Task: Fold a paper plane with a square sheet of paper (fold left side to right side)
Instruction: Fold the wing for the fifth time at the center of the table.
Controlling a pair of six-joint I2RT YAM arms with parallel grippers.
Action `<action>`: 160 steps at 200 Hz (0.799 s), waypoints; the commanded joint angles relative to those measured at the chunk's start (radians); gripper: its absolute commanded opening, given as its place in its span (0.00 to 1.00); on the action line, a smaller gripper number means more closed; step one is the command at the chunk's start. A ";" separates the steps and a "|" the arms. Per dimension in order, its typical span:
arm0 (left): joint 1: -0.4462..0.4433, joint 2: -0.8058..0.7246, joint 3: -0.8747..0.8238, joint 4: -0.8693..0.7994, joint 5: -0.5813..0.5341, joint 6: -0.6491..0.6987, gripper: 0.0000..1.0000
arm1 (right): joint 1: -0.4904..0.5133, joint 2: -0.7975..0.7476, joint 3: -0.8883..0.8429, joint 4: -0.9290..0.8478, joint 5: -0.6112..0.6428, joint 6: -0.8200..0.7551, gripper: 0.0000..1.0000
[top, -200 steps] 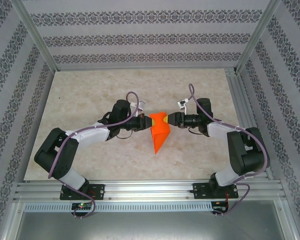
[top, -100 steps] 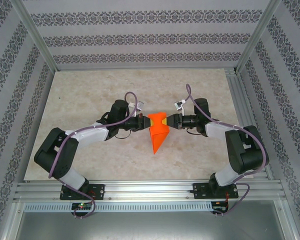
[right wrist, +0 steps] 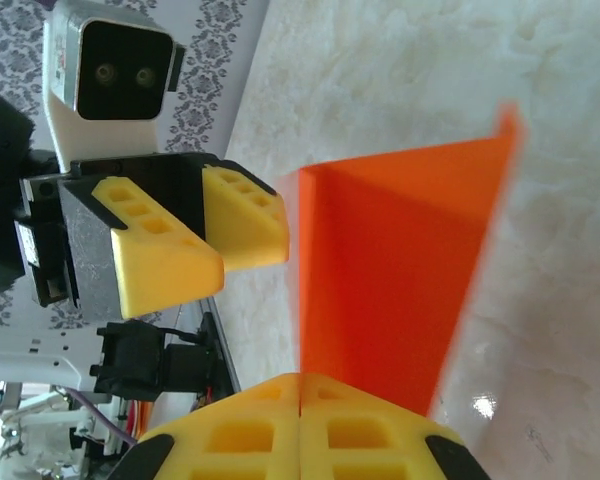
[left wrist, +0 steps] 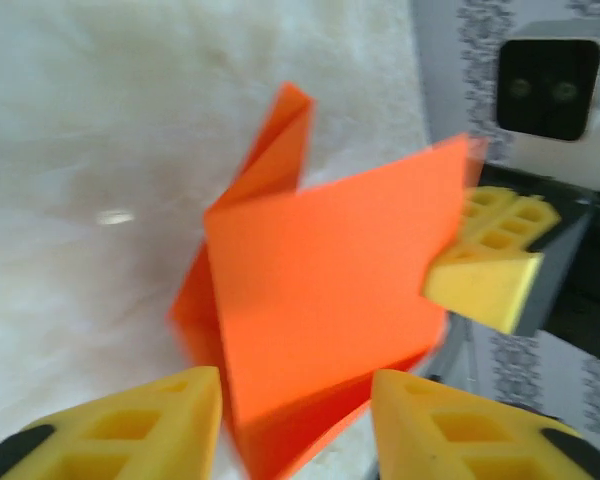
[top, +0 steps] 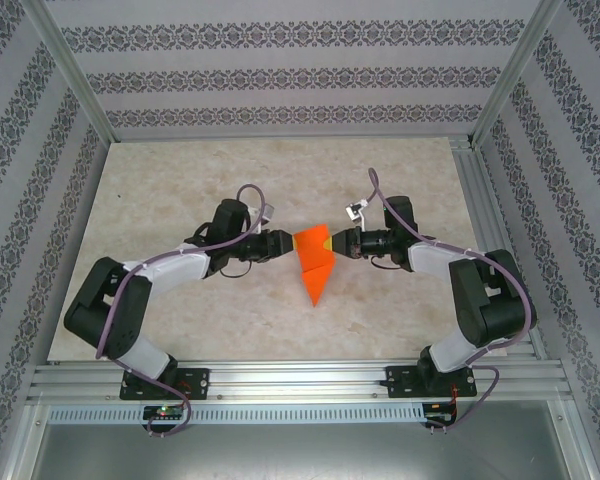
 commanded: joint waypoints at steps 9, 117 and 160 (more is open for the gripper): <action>0.012 -0.113 0.090 -0.380 -0.241 0.152 0.52 | 0.032 0.020 0.007 -0.019 0.105 0.073 0.05; -0.378 -0.162 0.031 -0.318 -0.467 0.169 0.60 | 0.041 0.082 0.005 -0.094 0.359 0.349 0.06; -0.460 0.022 0.143 -0.347 -0.566 0.231 0.62 | 0.041 0.092 -0.004 -0.092 0.365 0.353 0.06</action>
